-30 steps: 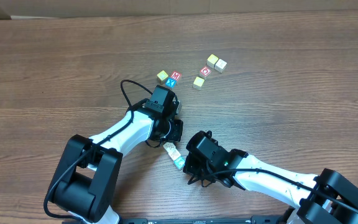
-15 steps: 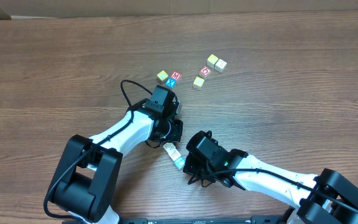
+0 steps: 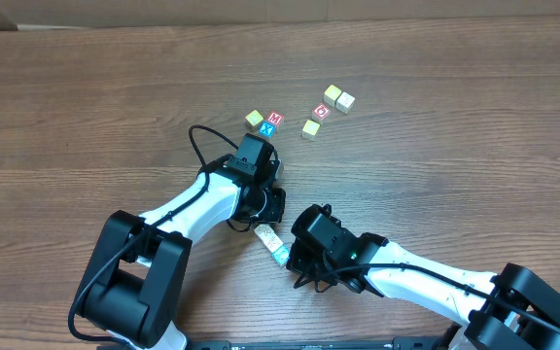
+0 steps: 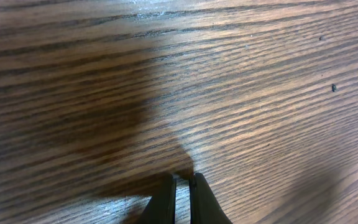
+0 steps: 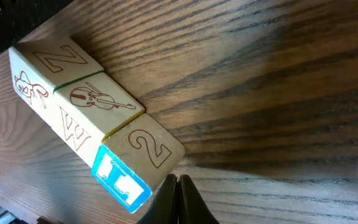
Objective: Flip 5 blocks
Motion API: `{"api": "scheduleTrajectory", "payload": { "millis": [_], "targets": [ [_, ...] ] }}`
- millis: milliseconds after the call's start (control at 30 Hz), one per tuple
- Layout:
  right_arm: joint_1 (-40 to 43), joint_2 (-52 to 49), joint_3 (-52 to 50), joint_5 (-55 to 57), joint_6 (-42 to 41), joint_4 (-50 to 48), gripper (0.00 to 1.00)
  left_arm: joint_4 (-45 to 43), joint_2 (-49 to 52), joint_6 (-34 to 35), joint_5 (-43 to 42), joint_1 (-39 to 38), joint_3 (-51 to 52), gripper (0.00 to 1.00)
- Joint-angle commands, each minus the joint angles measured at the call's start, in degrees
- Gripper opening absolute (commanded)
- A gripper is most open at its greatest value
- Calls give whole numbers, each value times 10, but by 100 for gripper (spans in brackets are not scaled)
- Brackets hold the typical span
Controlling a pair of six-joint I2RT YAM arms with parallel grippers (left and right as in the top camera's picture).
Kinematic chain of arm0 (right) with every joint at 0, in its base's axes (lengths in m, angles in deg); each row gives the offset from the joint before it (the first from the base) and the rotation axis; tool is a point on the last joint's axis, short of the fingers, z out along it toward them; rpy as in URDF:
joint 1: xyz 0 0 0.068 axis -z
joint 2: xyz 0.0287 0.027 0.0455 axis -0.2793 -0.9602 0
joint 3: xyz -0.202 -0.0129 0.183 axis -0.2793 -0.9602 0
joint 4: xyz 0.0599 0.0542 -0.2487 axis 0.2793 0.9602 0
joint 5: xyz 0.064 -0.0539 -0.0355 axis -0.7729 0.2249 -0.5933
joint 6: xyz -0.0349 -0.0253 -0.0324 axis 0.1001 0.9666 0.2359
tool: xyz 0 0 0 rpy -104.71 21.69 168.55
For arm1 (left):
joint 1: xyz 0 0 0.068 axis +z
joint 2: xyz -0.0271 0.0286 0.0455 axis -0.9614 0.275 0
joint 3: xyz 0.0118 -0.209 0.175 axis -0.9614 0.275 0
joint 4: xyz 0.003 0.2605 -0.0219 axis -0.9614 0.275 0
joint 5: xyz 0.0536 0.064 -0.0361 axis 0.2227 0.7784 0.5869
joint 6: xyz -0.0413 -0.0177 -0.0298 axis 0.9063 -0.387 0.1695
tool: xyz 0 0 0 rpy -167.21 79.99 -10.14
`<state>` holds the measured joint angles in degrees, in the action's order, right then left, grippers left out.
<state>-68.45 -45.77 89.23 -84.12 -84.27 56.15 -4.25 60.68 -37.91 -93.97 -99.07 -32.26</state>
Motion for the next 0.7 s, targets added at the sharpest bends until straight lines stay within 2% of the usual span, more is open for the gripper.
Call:
{"api": "scheduleTrajectory", "payload": {
  "millis": [0,200,433,667],
  "targets": [
    [-2,-2,11,6,0,-2,4,-3,7,-11,28,0,-3,4],
    [-2,-2,11,6,0,-2,4,-3,7,-11,31,12,-23,4],
    [-2,-2,11,6,0,-1,4,32,7,-11,37,36,-99,4],
    [-2,-2,11,-18,4,29,4,155,7,31,118,54,-148,4]
  ]
}}
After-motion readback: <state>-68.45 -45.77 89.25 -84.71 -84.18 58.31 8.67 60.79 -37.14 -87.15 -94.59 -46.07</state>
